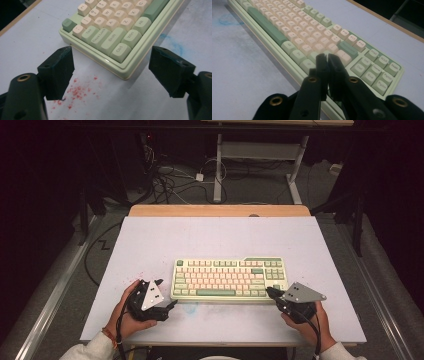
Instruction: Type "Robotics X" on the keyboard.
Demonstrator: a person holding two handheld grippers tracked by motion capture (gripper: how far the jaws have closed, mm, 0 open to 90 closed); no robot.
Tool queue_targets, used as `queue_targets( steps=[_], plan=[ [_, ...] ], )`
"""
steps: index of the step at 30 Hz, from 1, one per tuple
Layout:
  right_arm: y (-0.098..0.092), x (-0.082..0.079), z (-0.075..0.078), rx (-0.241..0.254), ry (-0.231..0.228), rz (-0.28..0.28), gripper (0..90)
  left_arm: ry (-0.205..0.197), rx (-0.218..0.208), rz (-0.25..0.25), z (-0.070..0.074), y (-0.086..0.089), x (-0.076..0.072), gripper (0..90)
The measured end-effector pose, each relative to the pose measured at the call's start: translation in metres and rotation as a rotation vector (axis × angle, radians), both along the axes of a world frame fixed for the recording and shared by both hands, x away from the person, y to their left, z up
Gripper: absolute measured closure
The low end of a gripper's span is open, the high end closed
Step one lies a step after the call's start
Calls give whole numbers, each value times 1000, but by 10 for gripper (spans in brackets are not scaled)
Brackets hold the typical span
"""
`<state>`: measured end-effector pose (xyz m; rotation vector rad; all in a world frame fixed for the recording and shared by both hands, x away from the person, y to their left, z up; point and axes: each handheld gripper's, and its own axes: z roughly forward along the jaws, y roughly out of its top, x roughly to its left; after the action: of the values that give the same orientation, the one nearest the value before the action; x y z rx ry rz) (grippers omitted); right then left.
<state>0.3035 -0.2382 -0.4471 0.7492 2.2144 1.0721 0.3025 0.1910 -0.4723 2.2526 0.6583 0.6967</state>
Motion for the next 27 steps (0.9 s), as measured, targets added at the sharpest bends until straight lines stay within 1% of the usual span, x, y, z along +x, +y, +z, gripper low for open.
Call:
queue_targets(
  steps=[4, 7, 9, 10, 11, 13, 15, 17, 19, 21, 23, 26, 27],
  plan=[
    [4, 5, 1, 1, 4, 16, 900, 10, 2, 5, -2, 2, 0, 195],
    [8, 8, 3, 14, 12, 26, 900, 16, -5, 9, -3, 1, 1, 195],
    [11, 11, 3, 23, 18, 35, 900, 19, 10, 18, -4, 1, 2, 195],
    [13, 12, 3, 26, 18, 40, 900, 22, 8, 23, -5, 1, 3, 195],
    [15, 13, 3, 18, 14, 46, 900, 31, -5, 23, -5, 2, 3, 195],
    [22, 15, 3, 5, 9, 58, 900, 33, -15, 33, -5, 2, 4, 194],
    [29, 18, 3, -6, 10, 73, 900, 32, -15, 34, -4, 2, 4, 194],
    [36, 21, 3, -5, 16, 86, 900, 28, -7, 37, -4, 2, 4, 191],
    [43, 24, 2, -14, 15, 97, 900, 33, -9, 33, -4, 1, 3, 191],
    [49, 27, 2, -16, 21, 111, 900, 29, -6, 32, -4, 1, 3, 191],
    [56, 30, 1, -27, 23, 122, 900, 31, -7, 33, -4, 2, 3, 191],
    [65, 35, 0, -40, 27, 136, 900, 23, -11, 43, -4, 3, 3, 191],
    [68, 36, -1, -42, 34, 138, 900, 24, -13, 44, -4, 3, 3, 191]
  ],
)
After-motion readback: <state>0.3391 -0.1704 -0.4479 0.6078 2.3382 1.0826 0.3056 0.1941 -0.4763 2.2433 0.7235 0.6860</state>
